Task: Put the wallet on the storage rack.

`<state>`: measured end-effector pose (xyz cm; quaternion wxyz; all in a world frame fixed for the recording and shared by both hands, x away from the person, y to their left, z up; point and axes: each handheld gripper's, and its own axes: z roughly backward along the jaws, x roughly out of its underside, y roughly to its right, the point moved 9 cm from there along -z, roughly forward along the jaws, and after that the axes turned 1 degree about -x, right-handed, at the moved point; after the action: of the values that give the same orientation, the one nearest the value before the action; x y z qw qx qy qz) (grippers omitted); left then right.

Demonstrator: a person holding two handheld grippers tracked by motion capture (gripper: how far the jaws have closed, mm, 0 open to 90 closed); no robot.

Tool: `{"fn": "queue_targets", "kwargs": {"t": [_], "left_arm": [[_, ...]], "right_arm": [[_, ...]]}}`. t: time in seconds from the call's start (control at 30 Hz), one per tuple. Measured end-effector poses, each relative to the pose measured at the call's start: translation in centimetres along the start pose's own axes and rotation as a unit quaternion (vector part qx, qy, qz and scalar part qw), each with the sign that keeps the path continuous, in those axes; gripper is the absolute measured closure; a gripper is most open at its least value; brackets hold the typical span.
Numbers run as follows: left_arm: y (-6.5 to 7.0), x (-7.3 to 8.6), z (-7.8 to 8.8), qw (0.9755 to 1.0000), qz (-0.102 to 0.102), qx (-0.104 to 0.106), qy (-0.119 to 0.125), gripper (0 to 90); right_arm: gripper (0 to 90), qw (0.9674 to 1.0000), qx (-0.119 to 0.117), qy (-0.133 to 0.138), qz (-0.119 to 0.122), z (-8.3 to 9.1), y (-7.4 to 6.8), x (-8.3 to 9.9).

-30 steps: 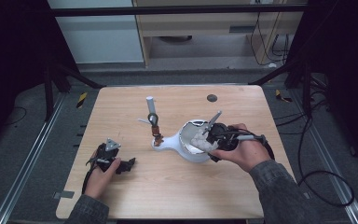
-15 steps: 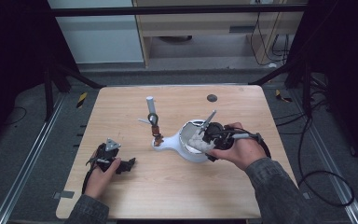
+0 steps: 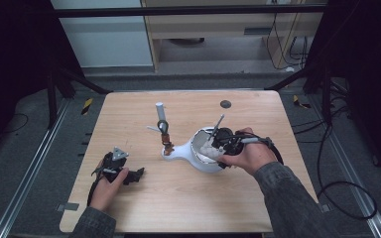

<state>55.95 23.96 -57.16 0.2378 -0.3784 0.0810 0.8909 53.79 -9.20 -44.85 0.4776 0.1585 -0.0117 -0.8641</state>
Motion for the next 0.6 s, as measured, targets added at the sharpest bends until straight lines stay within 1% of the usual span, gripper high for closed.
{"fn": "queue_targets", "kwargs": {"t": [0.4, 0.47, 0.53, 0.6], "left_arm": [[0.1, 0.0, 0.0, 1.0, -0.001, 0.001, 0.0, 0.0], [0.1, 0.0, 0.0, 1.0, -0.001, 0.001, 0.0, 0.0], [0.1, 0.0, 0.0, 1.0, -0.001, 0.001, 0.0, 0.0], [0.1, 0.0, 0.0, 1.0, -0.001, 0.001, 0.0, 0.0]], "right_arm": [[31.3, 0.9998, -0.002, -0.017, -0.003, -0.9, 0.3, -0.7], [31.3, 0.9998, -0.002, -0.018, -0.002, -0.9, 0.4, -0.9], [31.3, 0.9998, 0.0, -0.019, -0.007, -1.0, 0.5, -1.1], [31.3, 0.9998, -0.001, -0.021, -0.005, -1.1, 0.6, -1.2]]}}
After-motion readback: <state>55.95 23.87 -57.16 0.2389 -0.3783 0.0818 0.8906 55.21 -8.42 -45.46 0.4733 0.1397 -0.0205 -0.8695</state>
